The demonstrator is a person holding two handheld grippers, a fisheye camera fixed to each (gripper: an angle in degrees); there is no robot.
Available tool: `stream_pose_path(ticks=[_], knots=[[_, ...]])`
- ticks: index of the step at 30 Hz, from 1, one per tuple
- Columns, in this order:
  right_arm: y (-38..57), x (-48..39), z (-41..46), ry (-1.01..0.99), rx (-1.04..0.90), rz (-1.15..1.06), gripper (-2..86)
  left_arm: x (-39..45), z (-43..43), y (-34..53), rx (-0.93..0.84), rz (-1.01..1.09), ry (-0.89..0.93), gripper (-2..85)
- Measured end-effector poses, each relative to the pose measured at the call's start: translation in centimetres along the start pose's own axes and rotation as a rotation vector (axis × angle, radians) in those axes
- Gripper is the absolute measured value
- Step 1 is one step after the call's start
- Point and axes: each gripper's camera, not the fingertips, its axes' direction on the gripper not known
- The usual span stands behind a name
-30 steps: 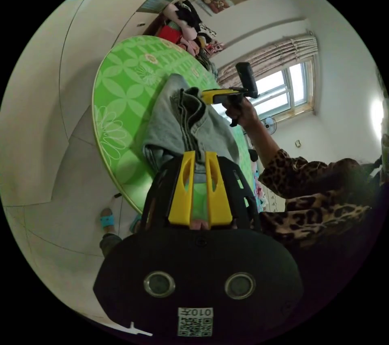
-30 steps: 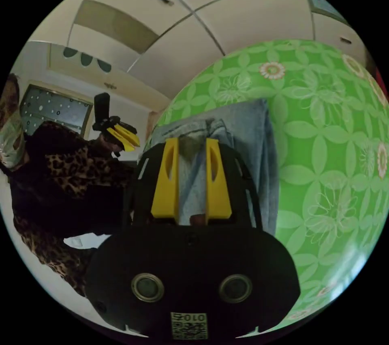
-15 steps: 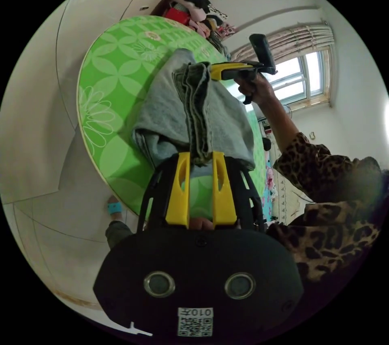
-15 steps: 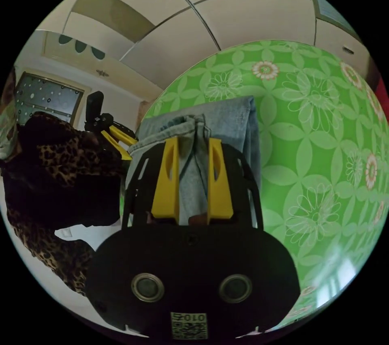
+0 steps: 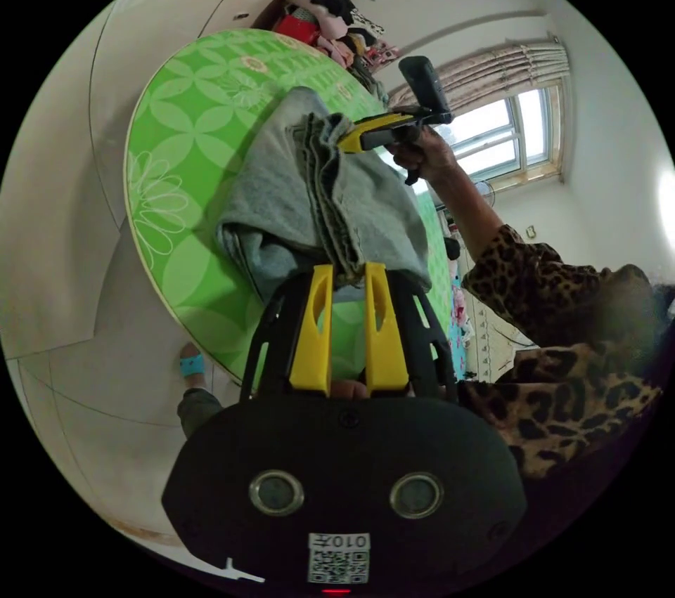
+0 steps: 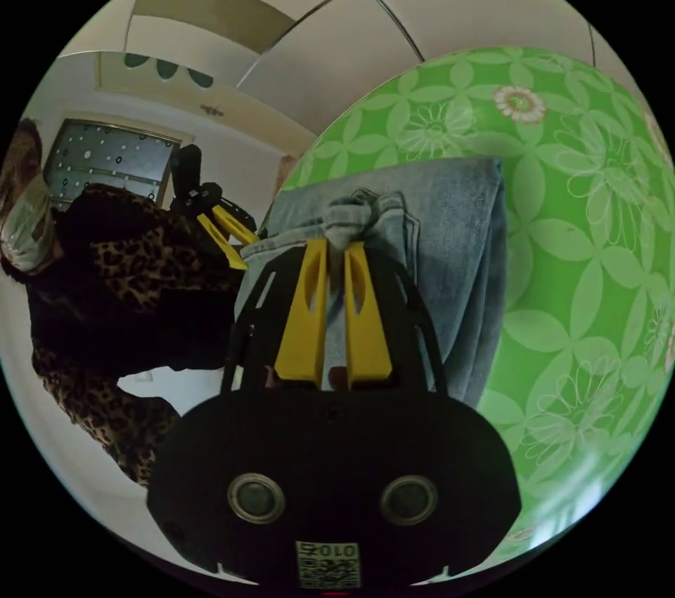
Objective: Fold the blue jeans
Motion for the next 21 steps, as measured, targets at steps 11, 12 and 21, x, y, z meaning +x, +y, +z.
stream_pose_path(ticks=[11, 12, 21], knots=[[2.8, -0.1, -3.5, 0.049, 0.115, 0.045, 12.1, 3.8, -0.9, 0.3, -0.019, 0.151, -0.062, 9.3], [2.5, -0.2, -3.0, 0.065, 0.073, 0.042, 12.3, 3.5, -0.9, 0.5, -0.024, 0.134, -0.05, 9.3], [-0.3, -0.2, 0.4, 0.099, -0.152, -0.042, 12.6, 3.8, -1.5, 1.3, -0.014, 0.154, -0.018, 9.3]])
